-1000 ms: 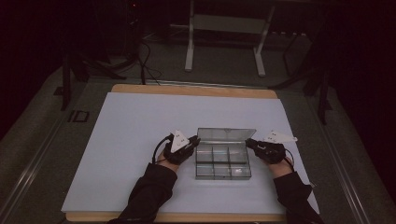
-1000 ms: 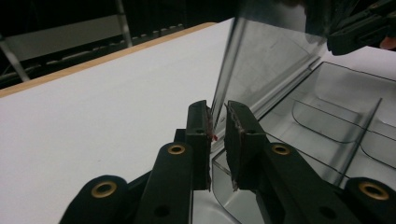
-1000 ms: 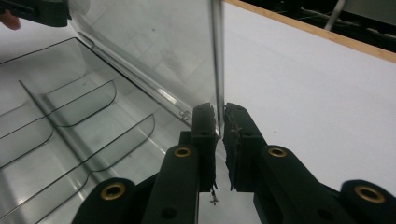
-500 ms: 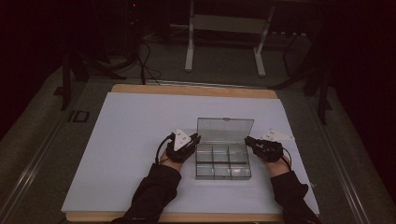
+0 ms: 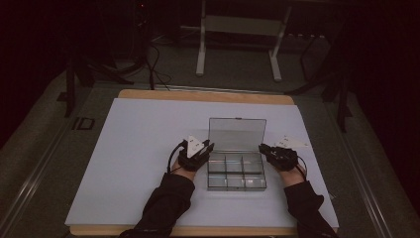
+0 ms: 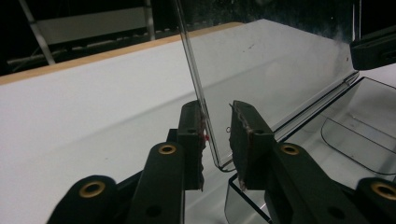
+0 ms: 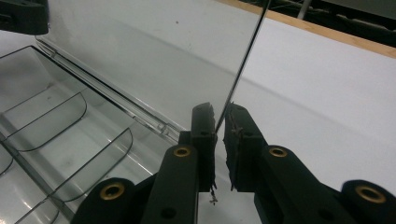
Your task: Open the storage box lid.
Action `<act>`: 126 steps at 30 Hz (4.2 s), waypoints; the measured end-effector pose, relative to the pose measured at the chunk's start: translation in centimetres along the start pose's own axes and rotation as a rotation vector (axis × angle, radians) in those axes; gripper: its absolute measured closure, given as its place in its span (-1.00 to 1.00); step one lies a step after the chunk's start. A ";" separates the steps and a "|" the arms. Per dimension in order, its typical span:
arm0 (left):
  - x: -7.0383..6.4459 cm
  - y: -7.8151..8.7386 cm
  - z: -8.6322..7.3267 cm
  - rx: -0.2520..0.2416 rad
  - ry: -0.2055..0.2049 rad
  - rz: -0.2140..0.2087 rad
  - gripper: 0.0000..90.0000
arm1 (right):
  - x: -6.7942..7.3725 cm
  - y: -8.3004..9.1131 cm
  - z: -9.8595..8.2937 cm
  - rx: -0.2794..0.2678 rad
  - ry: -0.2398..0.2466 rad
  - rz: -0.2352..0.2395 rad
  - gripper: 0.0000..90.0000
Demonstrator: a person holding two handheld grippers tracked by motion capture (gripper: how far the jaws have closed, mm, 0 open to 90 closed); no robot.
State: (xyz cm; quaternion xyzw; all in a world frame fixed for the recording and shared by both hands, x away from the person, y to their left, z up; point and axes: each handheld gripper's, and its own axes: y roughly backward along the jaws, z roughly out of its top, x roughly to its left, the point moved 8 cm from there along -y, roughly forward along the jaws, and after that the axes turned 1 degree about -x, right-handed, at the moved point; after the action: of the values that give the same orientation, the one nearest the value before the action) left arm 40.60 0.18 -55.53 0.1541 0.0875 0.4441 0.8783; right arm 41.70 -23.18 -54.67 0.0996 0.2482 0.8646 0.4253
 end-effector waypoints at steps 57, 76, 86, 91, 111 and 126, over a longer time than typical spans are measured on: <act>-0.7 -0.9 0.5 0.107 0.085 -0.076 0.10 | 0.0 -0.6 0.9 0.043 -0.045 0.045 0.43; -2.5 -0.3 1.2 0.177 0.024 -0.184 -0.95 | 0.5 -0.2 0.5 0.101 -0.011 0.090 -0.67; -2.5 0.7 0.9 0.154 0.005 -0.231 -0.94 | 0.3 0.5 0.3 0.088 -0.016 0.076 -0.67; -2.3 1.4 0.7 0.151 0.001 -0.239 -0.94 | 0.1 0.9 0.3 0.083 -0.013 0.064 -0.67; -1.8 4.4 0.0 0.158 -0.026 -0.237 -0.94 | -0.7 3.1 -0.9 0.068 -0.028 0.066 -0.66; -1.1 6.5 -2.0 0.169 -0.019 -0.206 -0.94 | -1.0 5.0 -2.7 0.071 -0.030 0.050 -0.66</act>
State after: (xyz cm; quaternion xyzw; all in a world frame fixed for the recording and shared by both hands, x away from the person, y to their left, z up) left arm 34.48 3.29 -55.14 0.2220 0.1319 0.3414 0.9038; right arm 37.87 -27.52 -54.42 0.1339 0.2696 0.8642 0.4033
